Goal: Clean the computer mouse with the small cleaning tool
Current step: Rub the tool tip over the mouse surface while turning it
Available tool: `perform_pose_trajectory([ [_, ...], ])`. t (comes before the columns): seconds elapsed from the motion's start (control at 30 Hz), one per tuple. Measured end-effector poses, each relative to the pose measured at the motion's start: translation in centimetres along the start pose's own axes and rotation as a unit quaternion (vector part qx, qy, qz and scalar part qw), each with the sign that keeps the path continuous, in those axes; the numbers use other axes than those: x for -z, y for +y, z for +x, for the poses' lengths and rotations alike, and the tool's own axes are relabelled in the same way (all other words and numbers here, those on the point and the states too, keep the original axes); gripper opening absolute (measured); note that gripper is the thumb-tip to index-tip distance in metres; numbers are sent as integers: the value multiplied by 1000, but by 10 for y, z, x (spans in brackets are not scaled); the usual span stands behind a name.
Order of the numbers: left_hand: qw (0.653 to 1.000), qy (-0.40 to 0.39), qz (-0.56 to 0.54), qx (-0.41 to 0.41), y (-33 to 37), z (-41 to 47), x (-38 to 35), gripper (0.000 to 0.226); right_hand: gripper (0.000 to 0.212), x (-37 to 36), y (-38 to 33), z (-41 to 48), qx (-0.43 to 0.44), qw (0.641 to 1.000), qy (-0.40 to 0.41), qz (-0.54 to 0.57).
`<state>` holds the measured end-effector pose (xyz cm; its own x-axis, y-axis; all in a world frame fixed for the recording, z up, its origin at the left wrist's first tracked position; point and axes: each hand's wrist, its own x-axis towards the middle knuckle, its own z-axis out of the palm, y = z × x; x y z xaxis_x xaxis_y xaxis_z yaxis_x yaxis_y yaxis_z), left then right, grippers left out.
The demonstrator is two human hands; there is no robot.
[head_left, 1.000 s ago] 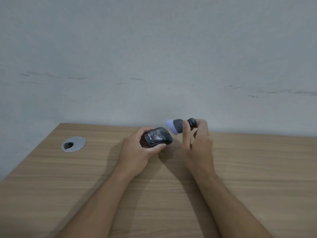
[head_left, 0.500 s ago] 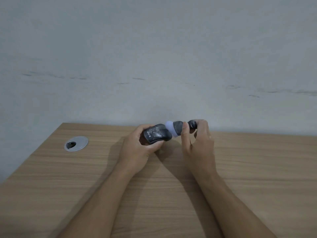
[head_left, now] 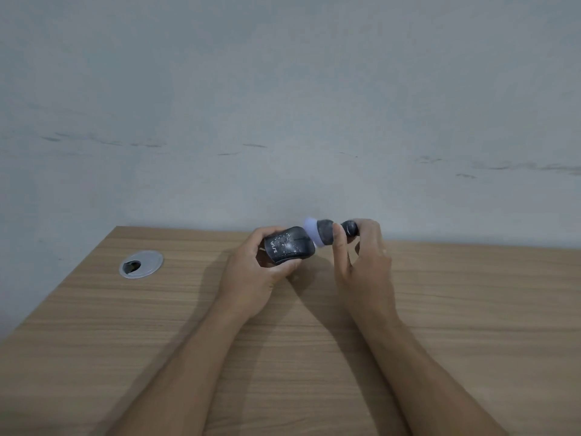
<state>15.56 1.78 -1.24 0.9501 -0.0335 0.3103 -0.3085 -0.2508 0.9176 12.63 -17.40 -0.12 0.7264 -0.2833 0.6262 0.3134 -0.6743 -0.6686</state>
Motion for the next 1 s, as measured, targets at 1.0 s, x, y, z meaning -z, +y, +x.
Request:
perform_pose_trajectory([
  [1.0, 998, 23, 66, 4, -4, 1, -2, 41, 26, -13, -33, -16, 122, 988, -70, -57],
])
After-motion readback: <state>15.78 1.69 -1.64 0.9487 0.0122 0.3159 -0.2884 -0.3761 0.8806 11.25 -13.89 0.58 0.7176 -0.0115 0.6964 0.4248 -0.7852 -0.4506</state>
